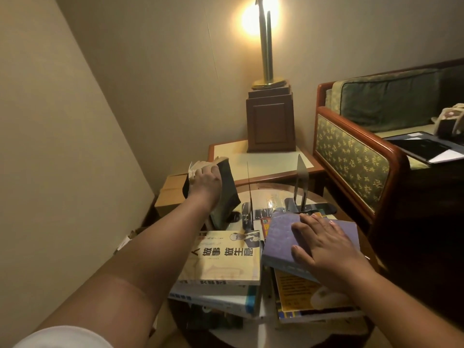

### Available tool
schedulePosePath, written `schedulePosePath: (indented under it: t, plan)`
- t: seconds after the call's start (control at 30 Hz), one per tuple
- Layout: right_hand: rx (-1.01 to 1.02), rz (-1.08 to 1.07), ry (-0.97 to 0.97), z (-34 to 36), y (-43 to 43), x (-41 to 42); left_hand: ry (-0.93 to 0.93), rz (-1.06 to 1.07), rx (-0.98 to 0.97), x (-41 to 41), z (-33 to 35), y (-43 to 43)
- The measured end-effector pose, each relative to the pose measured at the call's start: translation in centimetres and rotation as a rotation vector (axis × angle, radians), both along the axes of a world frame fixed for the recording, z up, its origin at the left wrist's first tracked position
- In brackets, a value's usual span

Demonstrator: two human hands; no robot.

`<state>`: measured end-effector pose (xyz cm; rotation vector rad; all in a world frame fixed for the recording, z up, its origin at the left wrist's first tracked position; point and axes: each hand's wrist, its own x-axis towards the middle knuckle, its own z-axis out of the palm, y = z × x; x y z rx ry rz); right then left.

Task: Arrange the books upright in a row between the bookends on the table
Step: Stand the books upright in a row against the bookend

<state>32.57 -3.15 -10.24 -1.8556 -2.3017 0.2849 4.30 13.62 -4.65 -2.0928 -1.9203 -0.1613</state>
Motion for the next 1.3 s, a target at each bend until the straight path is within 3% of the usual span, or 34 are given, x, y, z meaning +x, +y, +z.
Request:
schedulePosePath:
  t: [0.37, 0.63, 0.87, 1.03, 1.3]
  plan:
    - [-0.056, 0.022, -0.015, 0.5, -0.1, 0.1, 0.125, -0.007, -0.030, -2.1, -0.3, 1.2]
    - [-0.071, -0.016, -0.033, 0.9, -0.4, -0.2, -0.013, -0.078, -0.173, -3.1, 0.6, 2.2]
    - [-0.096, -0.012, -0.051, 1.2, -0.6, -0.6, 0.014, -0.152, -0.183, -5.4, 0.8, 3.6]
    - [-0.114, 0.066, -0.216, 2.0, -0.8, -1.0, -0.112, -0.134, -0.118, -4.6, -0.2, 3.7]
    - [-0.114, 0.162, -0.397, 4.7, 1.7, -4.5, -0.122, -0.074, -0.166, -3.8, -0.7, 4.3]
